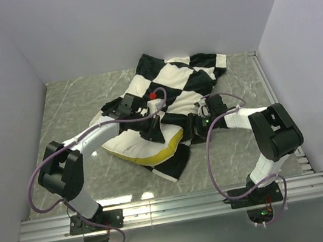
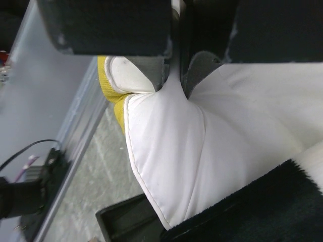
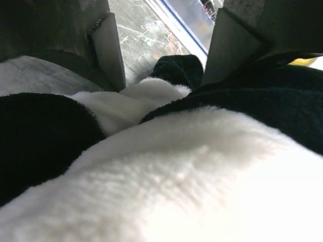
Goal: Put the pillow into the pillowcase
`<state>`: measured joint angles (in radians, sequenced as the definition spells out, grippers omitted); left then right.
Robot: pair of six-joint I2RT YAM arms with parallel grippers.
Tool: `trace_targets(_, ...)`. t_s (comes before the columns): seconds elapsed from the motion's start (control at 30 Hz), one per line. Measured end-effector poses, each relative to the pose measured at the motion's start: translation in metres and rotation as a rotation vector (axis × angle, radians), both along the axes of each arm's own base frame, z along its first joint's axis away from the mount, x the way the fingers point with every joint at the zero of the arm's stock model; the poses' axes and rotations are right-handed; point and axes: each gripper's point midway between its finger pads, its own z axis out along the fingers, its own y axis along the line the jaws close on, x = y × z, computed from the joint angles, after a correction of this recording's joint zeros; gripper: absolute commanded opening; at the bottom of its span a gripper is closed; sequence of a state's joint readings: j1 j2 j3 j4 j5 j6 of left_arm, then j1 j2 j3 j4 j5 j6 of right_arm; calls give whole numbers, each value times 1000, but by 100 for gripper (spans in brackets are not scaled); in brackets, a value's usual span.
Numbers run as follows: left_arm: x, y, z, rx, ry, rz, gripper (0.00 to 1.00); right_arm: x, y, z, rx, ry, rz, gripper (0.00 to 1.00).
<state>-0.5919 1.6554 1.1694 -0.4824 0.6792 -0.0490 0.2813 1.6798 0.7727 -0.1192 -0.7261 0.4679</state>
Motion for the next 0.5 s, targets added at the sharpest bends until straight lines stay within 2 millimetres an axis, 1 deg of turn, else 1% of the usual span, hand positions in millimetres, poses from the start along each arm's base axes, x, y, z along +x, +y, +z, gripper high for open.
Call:
trace_targets(0.03, 1, 0, 2, -13, 11, 5, 0, 0, 1, 1, 4, 0, 0, 75)
trace_targets(0.07, 2, 0, 5, -28, 22, 11, 0, 0, 2, 2, 11, -3, -2, 74)
trace_targets(0.13, 4, -1, 10, -57, 41, 19, 0, 1, 3, 3, 21, -9, -13, 67)
trace_targets(0.17, 5, -2, 12, -72, 46, 21, 0, 2, 3, 2, 24, -14, -20, 41)
trace_targets(0.2, 5, -3, 14, -82, 51, 25, 0, 4, 4, 2, 27, -18, -22, 23)
trace_targets(0.23, 6, -5, 16, -91, 52, 29, 0, 6, 4, 0, 26, -19, -33, 0)
trace_targets(0.3, 9, -8, 19, -105, 51, 42, 0, 9, 8, 2, 48, -14, -46, 0)
trace_targets(0.37, 13, -10, 20, -111, 48, 60, 0, 8, 14, 11, 88, -14, -39, 0)
trace_targets(0.43, 20, -11, 19, -106, 33, 97, 0, 2, 21, 25, 124, -36, 2, 0)
trace_targets(0.5, 34, -10, 17, -85, -3, 162, 0, -11, 31, 47, 164, -66, 73, 0)
